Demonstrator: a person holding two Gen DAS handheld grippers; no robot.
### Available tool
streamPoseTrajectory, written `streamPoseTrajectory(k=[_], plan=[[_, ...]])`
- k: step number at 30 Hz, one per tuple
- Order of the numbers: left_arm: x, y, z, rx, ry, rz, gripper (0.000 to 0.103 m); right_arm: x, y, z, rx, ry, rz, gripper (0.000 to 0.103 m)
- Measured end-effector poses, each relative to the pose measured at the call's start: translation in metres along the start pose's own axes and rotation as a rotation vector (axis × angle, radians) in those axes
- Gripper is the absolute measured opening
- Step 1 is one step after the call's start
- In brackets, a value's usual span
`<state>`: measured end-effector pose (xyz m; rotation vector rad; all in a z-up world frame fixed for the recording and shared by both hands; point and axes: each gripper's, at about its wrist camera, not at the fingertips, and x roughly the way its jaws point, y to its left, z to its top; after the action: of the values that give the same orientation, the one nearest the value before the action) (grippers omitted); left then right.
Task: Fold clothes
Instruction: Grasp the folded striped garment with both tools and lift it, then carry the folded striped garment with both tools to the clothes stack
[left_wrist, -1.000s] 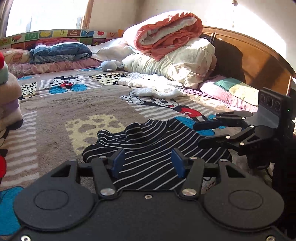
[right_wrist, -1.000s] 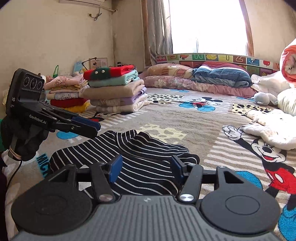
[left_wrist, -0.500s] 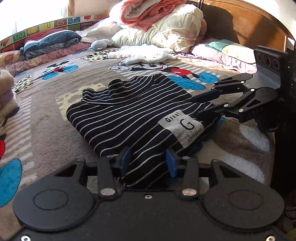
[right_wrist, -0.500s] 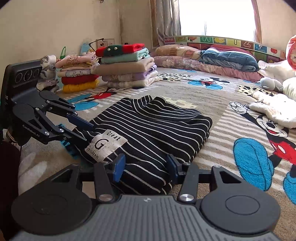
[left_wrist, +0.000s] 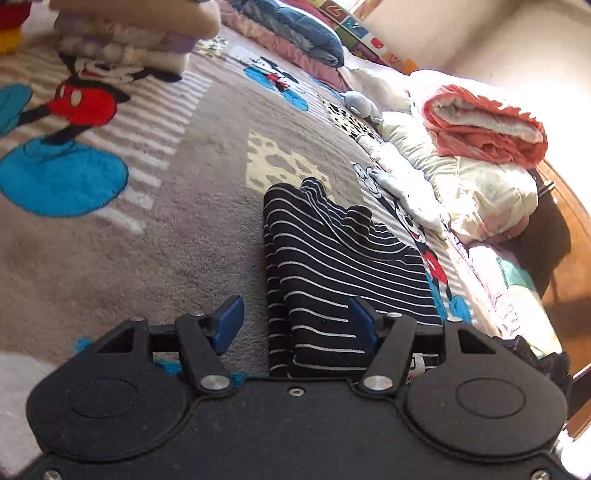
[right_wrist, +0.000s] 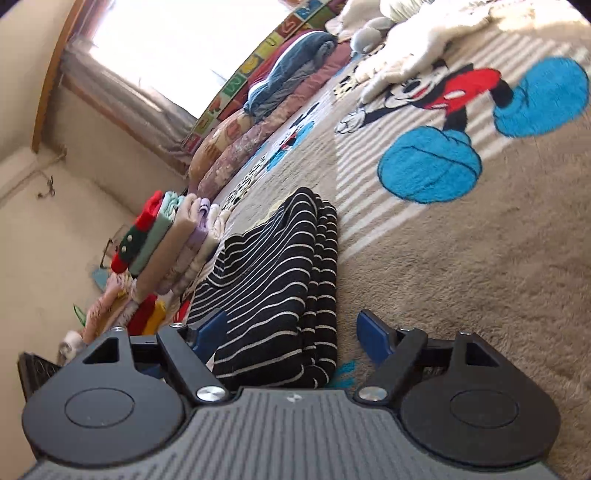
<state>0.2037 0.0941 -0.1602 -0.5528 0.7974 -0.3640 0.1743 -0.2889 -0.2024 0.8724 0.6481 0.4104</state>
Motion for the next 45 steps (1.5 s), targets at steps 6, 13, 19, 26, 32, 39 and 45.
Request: streamPoseTrajectory(k=[6, 13, 19, 26, 32, 39, 45], plan=[[0.023, 0.026, -0.009, -0.256, 0.023, -0.12, 0.06, 0.032, -0.004, 0.017, 0.071, 0.072, 0.001, 0.077], [0.046, 0.017, -0.008, -0.331, 0.013, -0.119, 0.032, 0.071, 0.0, 0.03, 0.04, 0.137, 0.005, 0.043], [0.017, 0.021, -0.018, -0.446, -0.027, -0.2, 0.027, 0.061, -0.006, 0.021, 0.138, 0.093, 0.089, 0.031], [-0.055, 0.012, -0.008, -0.475, -0.126, -0.244, 0.027, 0.039, 0.035, 0.016, 0.19, 0.073, 0.231, 0.031], [-0.132, 0.0, 0.017, -0.432, -0.263, -0.273, 0.027, 0.035, 0.107, 0.027, 0.117, 0.083, 0.358, 0.031], [-0.204, -0.005, 0.05, -0.402, -0.418, -0.309, 0.027, 0.044, 0.192, 0.036, 0.076, 0.103, 0.517, 0.031], [-0.247, 0.031, 0.062, -0.434, -0.517, -0.266, 0.027, 0.085, 0.258, 0.028, 0.043, 0.171, 0.598, 0.031]])
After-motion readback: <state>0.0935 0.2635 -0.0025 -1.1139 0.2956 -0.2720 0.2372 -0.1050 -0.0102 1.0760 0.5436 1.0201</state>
